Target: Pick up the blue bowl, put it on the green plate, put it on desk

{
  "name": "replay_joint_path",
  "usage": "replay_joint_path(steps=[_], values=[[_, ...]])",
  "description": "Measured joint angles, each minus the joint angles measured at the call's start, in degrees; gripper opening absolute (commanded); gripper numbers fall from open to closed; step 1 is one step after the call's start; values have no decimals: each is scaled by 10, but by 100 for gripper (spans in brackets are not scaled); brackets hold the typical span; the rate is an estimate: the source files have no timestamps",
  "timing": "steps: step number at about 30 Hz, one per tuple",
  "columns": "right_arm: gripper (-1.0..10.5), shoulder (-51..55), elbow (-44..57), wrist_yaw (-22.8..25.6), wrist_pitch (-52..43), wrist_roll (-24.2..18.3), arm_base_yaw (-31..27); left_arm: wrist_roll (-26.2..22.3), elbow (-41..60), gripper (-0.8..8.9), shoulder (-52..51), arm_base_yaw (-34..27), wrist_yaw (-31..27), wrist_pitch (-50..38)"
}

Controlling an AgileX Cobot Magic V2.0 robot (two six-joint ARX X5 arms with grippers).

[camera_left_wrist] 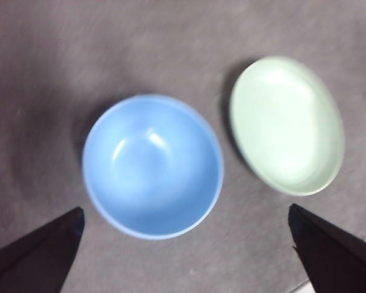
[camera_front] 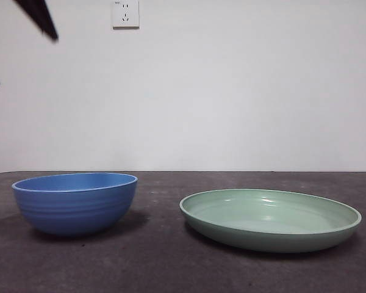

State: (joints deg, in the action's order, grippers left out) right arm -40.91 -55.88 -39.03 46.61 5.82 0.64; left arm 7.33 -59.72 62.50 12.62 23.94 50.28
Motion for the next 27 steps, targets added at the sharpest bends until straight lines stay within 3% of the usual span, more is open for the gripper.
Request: replay_joint_path(steps=[9,15,27], values=[[600,0,0,0,0,0,0,0,0,543,130,0,-4,-38],[600,0,0,0,0,0,0,4,0,522,201,0,-76,-60],[600,0,0,0,1,0,0,9,0,487,286,0,-76,-99]])
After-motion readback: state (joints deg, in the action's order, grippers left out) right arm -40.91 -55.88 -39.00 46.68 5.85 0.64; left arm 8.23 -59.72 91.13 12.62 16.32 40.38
